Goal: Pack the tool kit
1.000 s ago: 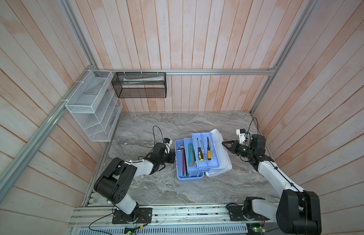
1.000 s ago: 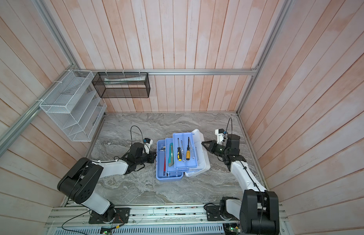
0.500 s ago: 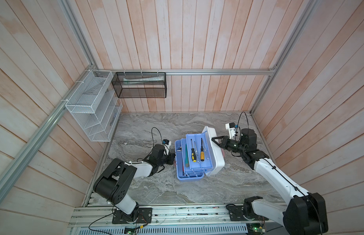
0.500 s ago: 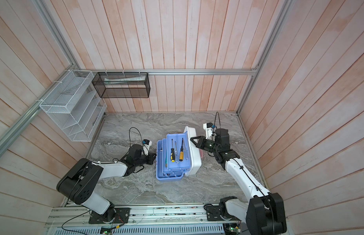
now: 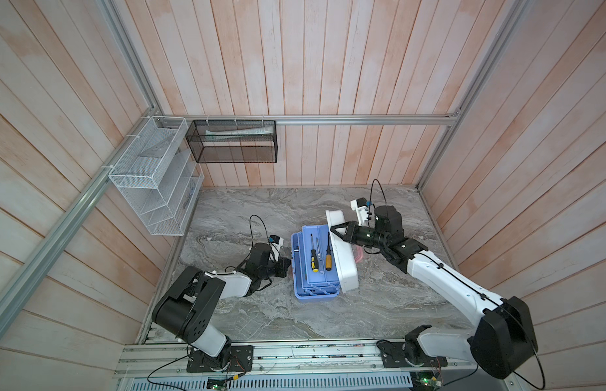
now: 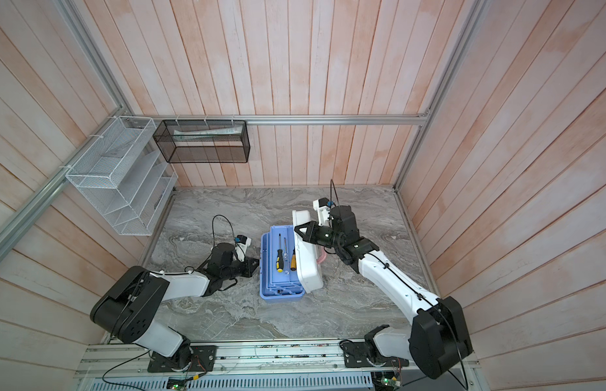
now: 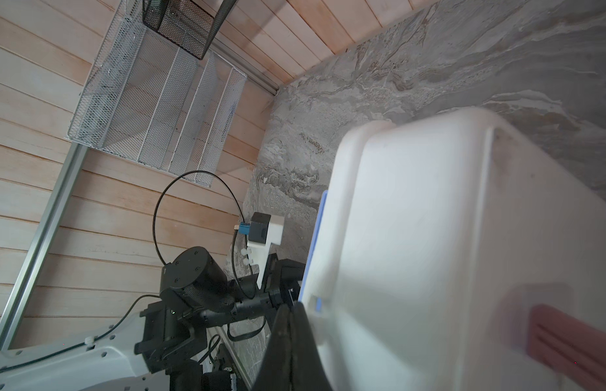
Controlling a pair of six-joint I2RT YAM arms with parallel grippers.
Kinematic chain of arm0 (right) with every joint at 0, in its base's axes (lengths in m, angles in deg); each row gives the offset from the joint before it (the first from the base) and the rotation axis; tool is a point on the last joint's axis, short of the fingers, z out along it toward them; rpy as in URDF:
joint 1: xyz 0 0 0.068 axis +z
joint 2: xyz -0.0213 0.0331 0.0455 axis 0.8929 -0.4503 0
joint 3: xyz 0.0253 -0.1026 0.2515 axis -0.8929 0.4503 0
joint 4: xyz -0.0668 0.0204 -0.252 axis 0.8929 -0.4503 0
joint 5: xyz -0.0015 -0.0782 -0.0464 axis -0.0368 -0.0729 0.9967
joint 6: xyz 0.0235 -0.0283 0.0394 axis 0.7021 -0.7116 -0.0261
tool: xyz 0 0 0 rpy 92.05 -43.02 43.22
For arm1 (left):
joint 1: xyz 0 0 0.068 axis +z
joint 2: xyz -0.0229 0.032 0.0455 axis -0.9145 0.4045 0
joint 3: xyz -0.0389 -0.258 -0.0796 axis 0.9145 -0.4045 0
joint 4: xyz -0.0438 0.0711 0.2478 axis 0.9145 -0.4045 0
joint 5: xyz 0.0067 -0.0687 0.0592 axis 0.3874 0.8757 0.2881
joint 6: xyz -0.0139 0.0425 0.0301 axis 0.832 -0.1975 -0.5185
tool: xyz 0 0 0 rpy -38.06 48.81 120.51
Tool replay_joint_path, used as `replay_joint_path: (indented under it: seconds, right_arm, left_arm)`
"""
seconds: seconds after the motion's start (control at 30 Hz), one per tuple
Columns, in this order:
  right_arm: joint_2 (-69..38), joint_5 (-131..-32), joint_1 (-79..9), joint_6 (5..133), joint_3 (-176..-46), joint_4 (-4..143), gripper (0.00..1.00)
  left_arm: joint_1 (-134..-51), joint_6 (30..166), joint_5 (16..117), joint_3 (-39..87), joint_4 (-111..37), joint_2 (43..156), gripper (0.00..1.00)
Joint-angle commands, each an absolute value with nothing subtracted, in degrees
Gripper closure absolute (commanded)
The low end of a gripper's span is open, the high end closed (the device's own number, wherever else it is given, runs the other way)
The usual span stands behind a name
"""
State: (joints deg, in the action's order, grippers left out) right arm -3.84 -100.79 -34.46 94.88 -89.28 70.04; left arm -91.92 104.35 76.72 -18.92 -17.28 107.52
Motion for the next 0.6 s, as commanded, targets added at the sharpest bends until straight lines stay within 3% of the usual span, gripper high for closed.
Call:
replay_joint_path:
  seconds: [0.0, 0.33, 0.57]
  right_arm:
    - [-9.5, -98.0, -31.9, 94.4, -91.4, 66.1, 1.0]
    - [-20.0, -97.3, -25.4, 90.4, -106.4, 63.4, 1.0]
    - [-16.1, -91.1, -25.0, 85.6, -108.5, 59.3, 1.0]
  left_arm:
    - [-91.4, 105.1, 78.2, -19.7, -16.2, 105.8, 1.0]
    - [-90.6, 106.8, 74.7, -19.4, -22.9, 102.6, 1.0]
    - [-90.3, 107.6, 67.4, -17.1, -36.6, 93.8, 1.0]
